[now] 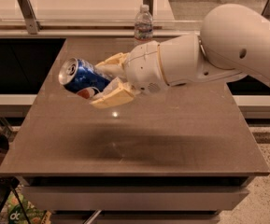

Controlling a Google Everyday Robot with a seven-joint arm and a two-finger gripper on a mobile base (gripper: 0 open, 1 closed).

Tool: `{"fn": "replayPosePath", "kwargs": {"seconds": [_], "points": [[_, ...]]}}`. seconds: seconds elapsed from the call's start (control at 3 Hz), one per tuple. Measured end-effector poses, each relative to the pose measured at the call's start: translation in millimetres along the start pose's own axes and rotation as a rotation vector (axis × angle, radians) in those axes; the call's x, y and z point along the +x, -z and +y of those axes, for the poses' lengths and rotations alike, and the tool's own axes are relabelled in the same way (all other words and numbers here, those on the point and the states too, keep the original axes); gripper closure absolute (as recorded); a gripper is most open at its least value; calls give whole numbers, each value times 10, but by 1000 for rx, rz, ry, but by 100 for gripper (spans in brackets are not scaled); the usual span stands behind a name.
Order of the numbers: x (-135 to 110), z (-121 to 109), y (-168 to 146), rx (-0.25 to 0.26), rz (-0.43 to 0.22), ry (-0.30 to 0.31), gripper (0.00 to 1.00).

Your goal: Place pepsi can upright

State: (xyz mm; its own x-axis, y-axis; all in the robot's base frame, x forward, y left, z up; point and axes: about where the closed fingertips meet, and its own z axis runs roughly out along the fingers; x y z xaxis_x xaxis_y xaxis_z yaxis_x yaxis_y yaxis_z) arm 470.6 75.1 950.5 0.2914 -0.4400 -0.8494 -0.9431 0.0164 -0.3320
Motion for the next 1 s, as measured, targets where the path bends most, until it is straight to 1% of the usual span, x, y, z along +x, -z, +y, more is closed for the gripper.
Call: {"fn": "replayPosePath", "kwargs": {"seconds": [0.67, 1.0], "points": [[261, -258, -34, 53, -164, -18, 100], [268, -257, -71, 72, -231, 1, 100]]}}
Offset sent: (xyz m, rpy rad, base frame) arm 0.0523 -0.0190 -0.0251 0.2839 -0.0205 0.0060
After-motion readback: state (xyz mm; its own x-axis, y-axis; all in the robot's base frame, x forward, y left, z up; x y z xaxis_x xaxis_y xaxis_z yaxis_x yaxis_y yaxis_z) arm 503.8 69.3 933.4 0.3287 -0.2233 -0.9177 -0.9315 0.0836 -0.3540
